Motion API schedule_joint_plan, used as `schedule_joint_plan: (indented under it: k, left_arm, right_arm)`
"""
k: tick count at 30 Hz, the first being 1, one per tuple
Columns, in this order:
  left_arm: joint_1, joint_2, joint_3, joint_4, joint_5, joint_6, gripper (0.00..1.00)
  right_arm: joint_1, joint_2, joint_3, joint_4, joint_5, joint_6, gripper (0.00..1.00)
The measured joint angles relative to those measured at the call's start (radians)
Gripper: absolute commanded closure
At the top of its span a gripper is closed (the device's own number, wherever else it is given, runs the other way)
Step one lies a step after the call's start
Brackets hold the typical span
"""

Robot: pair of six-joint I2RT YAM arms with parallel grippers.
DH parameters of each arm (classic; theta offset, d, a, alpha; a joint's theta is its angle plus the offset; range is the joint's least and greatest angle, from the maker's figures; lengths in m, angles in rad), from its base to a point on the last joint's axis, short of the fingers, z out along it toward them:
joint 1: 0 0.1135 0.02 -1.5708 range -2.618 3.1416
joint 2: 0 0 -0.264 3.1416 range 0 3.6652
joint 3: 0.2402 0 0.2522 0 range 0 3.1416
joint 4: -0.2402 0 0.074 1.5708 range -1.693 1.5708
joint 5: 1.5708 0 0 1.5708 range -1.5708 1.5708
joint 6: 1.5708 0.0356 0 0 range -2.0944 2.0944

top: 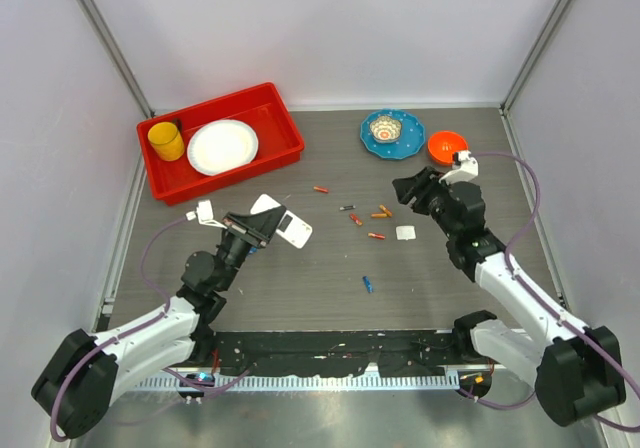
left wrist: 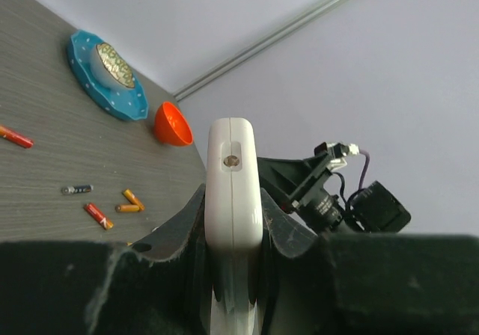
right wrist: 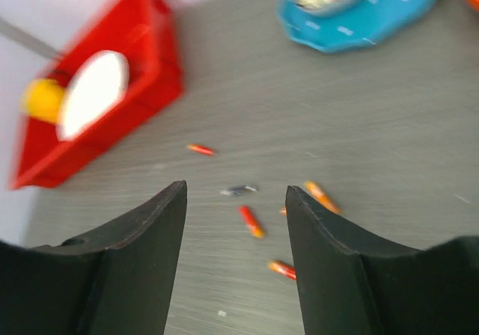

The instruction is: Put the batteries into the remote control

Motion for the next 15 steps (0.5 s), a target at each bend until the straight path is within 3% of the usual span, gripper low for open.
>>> schedule_joint_plan:
  k: [3, 8, 11, 15]
  left_arm:
    - [0.0, 0.0, 0.0, -0.022, 0.018, -0.003, 1.0]
    - [0.0, -0.021, 0.0, -0.065, 0.049, -0.005, 1.0]
    - [0.0, -0.057, 0.0, -0.095, 0.06, -0.008, 1.0]
    - [0.0, -0.119, 0.0, -0.18, 0.096, -0.025, 1.0]
  right_arm:
    - [0.043, 0.074, 0.092, -0.216, 0.15, -0.051, 0.37]
    - [0.247, 0.208, 0.185, -0.491, 0.408, -0.111, 0.36]
    - [0.341, 0.261, 0.254, -0.591, 0.554, -0.138, 0.36]
    - [0.367, 0.28, 0.307, -0.633, 0.646, -0.167, 0.37]
